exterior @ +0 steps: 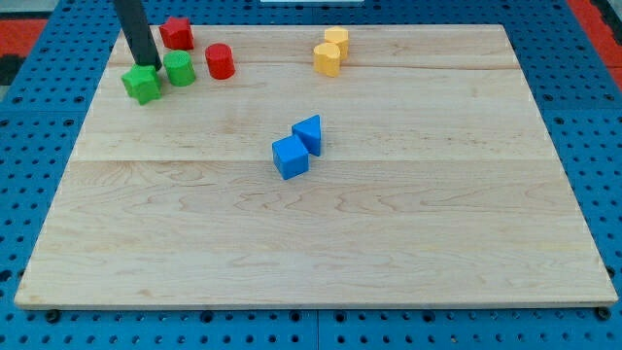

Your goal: Move the green circle towards the top right side of the green star

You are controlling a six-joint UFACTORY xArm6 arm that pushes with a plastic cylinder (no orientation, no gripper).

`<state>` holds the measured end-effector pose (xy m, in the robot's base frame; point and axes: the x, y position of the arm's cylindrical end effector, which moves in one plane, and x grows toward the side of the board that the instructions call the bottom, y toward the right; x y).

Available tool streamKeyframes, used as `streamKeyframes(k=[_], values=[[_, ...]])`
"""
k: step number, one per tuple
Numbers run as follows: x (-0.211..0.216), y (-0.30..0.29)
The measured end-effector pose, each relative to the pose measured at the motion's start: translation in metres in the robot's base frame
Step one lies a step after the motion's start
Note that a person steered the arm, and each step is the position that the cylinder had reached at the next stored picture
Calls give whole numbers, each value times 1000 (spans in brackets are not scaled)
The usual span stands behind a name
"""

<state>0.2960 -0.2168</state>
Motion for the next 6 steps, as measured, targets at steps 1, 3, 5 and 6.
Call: streamKeyframes(k=[1,3,5,6], values=[[62,-8],[-42,-21],[-27,59],[23,45]])
